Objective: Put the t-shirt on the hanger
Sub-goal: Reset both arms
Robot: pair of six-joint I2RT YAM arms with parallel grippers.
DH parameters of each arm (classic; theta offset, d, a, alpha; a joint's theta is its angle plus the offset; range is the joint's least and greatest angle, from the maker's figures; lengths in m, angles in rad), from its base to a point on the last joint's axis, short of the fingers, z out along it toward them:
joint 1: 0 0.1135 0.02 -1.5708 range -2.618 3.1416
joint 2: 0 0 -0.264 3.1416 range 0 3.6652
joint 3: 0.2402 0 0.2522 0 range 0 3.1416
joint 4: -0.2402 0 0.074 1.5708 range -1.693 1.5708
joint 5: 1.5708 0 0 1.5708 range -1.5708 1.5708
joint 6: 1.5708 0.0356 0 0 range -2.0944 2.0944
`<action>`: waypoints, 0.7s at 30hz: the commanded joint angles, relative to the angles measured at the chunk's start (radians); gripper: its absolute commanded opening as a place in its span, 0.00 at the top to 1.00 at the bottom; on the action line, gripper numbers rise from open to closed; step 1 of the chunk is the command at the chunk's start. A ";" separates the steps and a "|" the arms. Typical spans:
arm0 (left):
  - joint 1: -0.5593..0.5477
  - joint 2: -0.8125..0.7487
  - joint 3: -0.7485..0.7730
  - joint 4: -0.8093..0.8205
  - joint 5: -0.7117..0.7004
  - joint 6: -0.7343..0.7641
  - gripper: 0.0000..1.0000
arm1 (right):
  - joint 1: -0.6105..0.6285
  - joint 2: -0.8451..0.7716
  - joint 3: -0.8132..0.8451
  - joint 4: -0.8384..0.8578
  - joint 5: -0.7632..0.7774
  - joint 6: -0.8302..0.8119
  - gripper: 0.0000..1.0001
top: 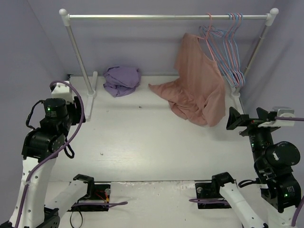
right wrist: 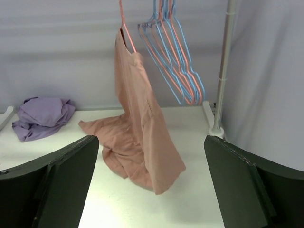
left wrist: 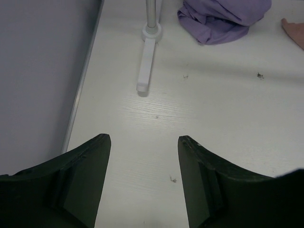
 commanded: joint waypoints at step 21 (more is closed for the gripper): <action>-0.002 -0.026 0.075 -0.067 0.062 -0.048 0.41 | 0.132 -0.119 -0.073 -0.053 0.140 0.055 0.00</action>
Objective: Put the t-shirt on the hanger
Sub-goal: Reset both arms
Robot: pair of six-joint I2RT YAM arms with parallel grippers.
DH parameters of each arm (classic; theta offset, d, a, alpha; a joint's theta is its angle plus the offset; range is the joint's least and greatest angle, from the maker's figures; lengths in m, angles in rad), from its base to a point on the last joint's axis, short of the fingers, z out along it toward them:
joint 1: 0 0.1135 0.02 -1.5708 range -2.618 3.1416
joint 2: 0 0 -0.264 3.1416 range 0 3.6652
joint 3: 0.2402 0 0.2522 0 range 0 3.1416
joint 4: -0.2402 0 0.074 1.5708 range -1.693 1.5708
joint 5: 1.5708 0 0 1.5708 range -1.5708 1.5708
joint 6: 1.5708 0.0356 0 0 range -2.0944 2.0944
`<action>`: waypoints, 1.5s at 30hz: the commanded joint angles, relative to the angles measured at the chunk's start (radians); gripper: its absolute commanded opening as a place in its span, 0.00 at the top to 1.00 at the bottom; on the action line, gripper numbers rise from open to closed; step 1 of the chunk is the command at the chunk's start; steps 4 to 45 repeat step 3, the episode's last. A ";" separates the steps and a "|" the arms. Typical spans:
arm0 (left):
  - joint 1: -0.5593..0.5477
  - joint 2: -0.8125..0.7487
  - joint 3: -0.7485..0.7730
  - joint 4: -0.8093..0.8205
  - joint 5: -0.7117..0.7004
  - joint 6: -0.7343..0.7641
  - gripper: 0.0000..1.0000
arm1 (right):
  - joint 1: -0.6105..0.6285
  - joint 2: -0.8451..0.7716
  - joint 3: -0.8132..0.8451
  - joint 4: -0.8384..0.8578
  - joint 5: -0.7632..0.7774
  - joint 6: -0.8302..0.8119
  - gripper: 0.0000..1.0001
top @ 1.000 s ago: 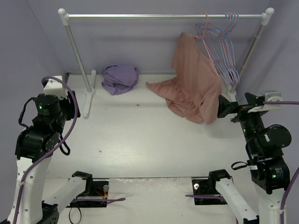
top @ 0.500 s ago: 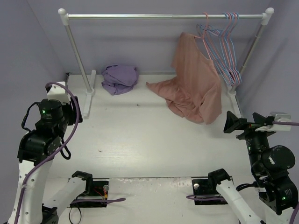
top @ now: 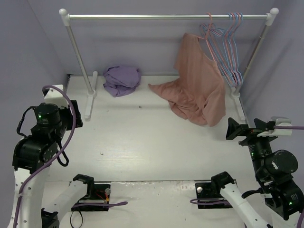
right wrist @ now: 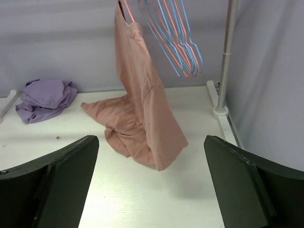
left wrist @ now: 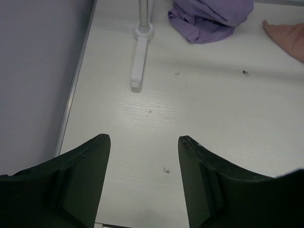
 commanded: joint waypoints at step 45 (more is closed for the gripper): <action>-0.001 0.022 0.041 0.007 0.028 -0.022 0.41 | 0.009 -0.004 0.010 0.057 -0.003 0.005 0.00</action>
